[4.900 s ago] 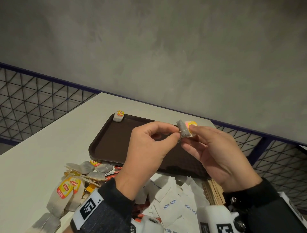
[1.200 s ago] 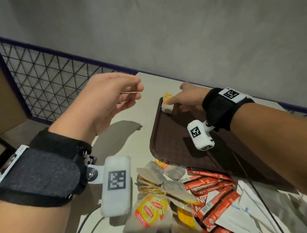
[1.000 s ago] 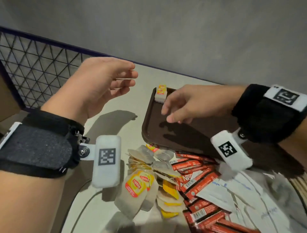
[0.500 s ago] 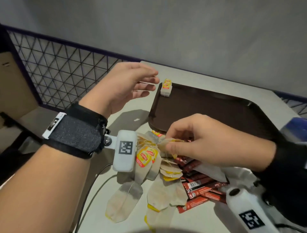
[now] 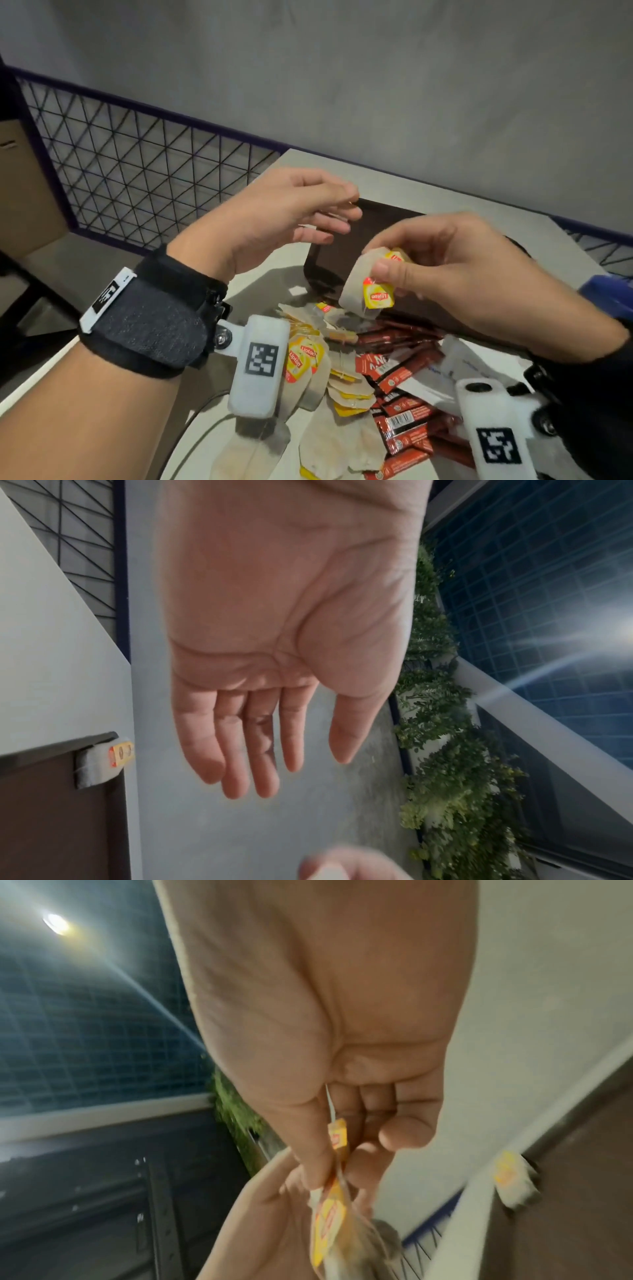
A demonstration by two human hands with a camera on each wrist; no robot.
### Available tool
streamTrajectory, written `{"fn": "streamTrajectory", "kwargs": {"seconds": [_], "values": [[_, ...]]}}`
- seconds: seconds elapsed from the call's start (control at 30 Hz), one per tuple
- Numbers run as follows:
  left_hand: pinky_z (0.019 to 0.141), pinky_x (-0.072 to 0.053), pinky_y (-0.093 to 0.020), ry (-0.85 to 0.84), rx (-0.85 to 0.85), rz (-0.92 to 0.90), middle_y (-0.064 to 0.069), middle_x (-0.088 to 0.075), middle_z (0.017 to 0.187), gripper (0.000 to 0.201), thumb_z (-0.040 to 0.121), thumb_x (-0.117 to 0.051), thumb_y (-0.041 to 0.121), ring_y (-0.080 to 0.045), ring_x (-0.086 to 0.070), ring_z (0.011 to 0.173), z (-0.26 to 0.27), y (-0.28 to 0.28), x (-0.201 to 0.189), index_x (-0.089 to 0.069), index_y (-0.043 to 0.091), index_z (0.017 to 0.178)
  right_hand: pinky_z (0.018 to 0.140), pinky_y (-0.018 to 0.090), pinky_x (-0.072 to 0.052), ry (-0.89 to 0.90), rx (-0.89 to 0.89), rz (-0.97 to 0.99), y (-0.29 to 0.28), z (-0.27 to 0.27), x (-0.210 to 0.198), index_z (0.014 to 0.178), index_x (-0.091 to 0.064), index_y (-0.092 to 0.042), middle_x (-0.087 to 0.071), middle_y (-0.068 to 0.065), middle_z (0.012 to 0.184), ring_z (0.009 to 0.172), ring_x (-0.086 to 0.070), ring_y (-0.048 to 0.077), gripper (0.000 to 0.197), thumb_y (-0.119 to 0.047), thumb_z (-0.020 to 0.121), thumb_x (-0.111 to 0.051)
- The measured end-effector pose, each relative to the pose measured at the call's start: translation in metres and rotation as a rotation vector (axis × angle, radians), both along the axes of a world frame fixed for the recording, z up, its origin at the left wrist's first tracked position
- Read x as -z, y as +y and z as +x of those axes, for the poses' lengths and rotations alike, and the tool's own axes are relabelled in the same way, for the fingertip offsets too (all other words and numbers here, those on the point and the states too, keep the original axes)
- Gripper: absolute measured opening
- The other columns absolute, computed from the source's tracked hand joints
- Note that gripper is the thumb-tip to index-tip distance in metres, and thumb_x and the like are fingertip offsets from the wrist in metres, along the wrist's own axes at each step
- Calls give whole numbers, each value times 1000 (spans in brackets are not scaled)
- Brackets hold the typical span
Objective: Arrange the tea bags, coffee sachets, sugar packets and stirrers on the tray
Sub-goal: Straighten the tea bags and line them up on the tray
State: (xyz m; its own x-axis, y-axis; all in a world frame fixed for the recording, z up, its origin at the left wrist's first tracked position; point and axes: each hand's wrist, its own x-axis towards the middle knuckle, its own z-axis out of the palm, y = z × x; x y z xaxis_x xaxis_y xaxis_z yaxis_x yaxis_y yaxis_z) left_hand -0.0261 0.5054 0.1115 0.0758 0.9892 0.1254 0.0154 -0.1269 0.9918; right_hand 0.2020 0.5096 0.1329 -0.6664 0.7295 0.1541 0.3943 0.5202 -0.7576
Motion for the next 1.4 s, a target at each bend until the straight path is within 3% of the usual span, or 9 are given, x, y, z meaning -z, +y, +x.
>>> {"fn": "streamTrajectory", "kwargs": {"seconds": [0.07,0.17,0.27,0.4,0.63,0.83,1.03,1.23,1.4], "values": [[81,-57,-28,8,94,-11,-7,-79,102,47,92,-70,37,-16,-72,89,7,-3,0,-69,0,122,71,34,-58,84,2,53,3,-1,-8,106,-75,-23,-77,3,86,73,-70,19,20,-17,87,-77],[70,-53,-20,8,224,-35,-1,-73,86,48,91,-68,40,-7,-65,76,14,-5,4,-72,0,117,75,45,-58,159,54,110,12,-4,-16,115,-71,-25,-72,7,77,69,-69,24,32,-15,85,-79],[91,-59,-35,25,259,-36,-8,-78,98,31,93,-71,30,-14,-72,86,12,-5,6,-76,5,111,80,58,-56,186,132,148,25,-5,-18,119,-67,-29,-70,10,78,74,-69,35,39,-18,84,-81],[82,-62,-34,-12,262,-30,-18,-78,103,22,89,-68,18,-31,-77,96,14,-8,6,-77,4,104,79,61,-55,215,134,138,31,-5,-13,117,-67,-30,-71,10,81,80,-66,43,38,-17,85,-81],[79,-64,-33,-132,224,-27,-19,-77,108,30,83,-72,18,-33,-77,95,21,-10,3,-75,10,112,60,22,-51,413,128,-54,31,-3,-16,114,-70,-15,-69,10,77,65,-62,19,35,-8,81,-80],[64,-61,-25,-129,190,-28,-15,-79,102,18,86,-73,20,-31,-78,88,25,-14,-1,-77,14,103,58,26,-47,410,109,-96,29,-2,-16,111,-71,-16,-69,19,81,64,-54,21,33,-14,79,-81],[63,-61,-26,-148,58,-34,-16,-78,97,6,87,-76,18,-31,-78,87,25,-9,1,-78,13,86,60,30,-49,527,256,-28,32,-4,-16,110,-69,-19,-69,2,81,63,-61,12,35,-36,79,-75],[71,-65,-33,-227,-9,10,8,-66,61,21,81,-75,22,-8,-70,64,27,-8,-1,-73,4,91,59,19,-47,530,144,13,28,-6,-14,90,-70,-6,-66,5,76,68,-58,14,24,-20,74,-80],[67,-63,-28,-224,24,36,9,-65,60,18,80,-75,21,-10,-72,73,27,-8,1,-73,7,91,63,29,-52,446,142,6,27,-12,-7,97,-72,-18,-69,14,81,70,-60,21,21,-14,79,-83]]}}
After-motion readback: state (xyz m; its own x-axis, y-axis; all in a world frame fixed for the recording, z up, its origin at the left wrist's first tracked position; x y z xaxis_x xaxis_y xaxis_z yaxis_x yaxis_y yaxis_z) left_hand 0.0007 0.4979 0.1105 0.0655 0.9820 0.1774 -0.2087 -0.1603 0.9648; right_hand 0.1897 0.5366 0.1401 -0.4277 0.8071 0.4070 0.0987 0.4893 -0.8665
